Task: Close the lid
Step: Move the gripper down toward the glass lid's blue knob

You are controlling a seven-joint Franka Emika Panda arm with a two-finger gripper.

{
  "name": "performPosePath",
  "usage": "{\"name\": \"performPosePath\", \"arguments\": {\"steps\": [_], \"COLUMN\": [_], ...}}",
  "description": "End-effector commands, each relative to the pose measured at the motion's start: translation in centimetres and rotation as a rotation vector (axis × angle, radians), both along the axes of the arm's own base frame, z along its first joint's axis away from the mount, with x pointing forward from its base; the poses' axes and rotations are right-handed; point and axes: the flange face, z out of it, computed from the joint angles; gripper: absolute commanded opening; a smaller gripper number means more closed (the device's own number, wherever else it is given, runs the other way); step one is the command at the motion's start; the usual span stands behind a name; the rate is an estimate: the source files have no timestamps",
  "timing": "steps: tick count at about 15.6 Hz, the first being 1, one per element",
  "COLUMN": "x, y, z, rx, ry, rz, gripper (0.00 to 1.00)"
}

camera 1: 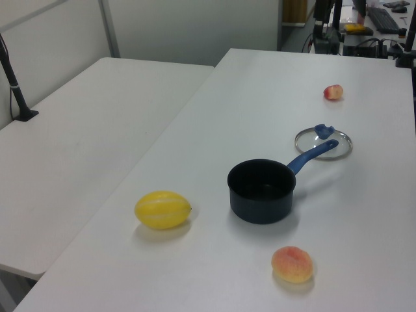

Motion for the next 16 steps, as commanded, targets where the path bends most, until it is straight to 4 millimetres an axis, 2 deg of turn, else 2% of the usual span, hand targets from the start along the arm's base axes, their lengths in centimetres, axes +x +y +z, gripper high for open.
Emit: {"name": "performPosePath", "arguments": {"steps": [1,3,8,16], "x": [0.0,-0.1,-0.2,0.7], "y": [0.0,-0.2,-0.3,-1.2], "z": [-0.5,-0.7,-4.2,-12.9], "rx": [0.010,0.007,-0.006,-0.017], "ry": [-0.006,-0.002,0.068,0.054], "rz": [0.020,0.019,0.008,-0.002], "gripper": [1.00,1.00,1.00,1.00]}}
